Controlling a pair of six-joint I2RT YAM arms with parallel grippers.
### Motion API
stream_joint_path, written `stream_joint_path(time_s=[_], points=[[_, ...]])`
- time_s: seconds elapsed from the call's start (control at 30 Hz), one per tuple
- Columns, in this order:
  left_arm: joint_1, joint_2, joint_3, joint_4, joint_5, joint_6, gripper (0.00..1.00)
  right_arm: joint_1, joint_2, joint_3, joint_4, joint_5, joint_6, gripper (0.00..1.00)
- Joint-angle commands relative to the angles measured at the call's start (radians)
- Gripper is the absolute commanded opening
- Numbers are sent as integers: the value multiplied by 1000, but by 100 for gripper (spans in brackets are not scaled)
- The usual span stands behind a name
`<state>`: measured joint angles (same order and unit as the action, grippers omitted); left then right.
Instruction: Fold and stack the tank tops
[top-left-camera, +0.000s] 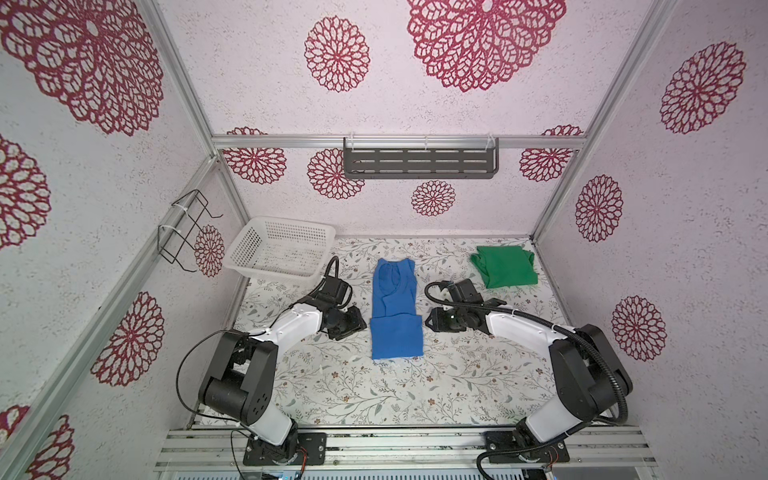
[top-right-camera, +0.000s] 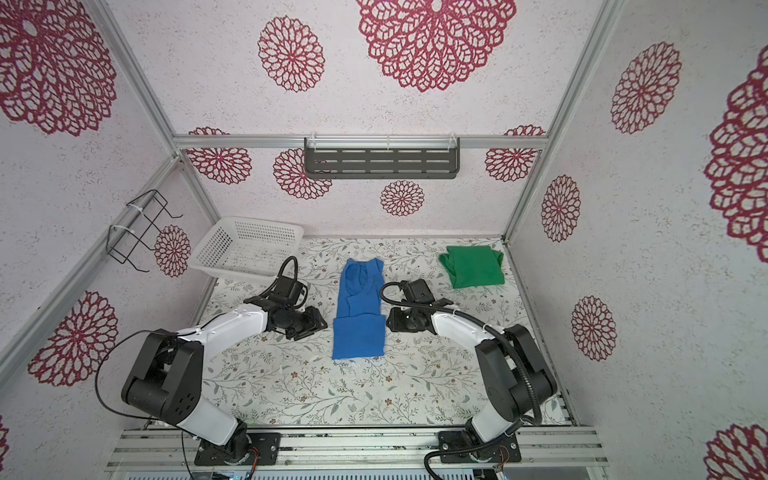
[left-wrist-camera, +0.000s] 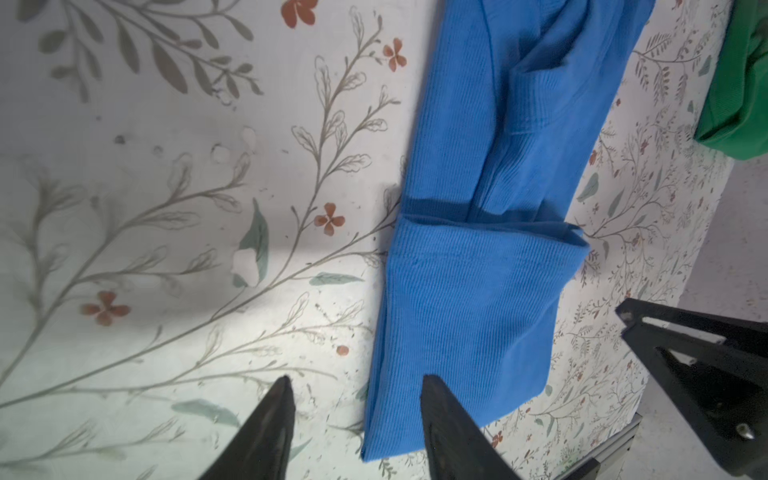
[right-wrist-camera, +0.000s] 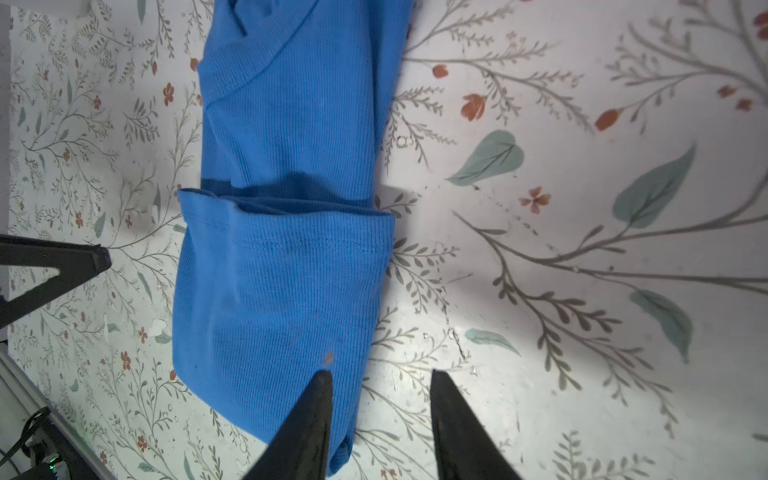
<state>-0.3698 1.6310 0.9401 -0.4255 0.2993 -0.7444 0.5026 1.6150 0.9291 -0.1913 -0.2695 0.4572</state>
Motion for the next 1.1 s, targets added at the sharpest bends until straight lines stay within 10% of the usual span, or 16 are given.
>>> stream_joint_path(time_s=[0.0, 0.57, 0.87, 1.07], points=[[-4, 55, 27, 136, 11, -16, 54, -10, 31, 29, 112, -36, 19, 48], [-15, 218, 76, 225, 35, -40, 42, -15, 218, 70, 204, -100, 37, 46], [-33, 203, 92, 214, 41, -49, 0, -15, 193, 83, 171, -86, 24, 14], [-34, 143, 107, 189, 40, -46, 0, -15, 132, 94, 127, -46, 1, 0]])
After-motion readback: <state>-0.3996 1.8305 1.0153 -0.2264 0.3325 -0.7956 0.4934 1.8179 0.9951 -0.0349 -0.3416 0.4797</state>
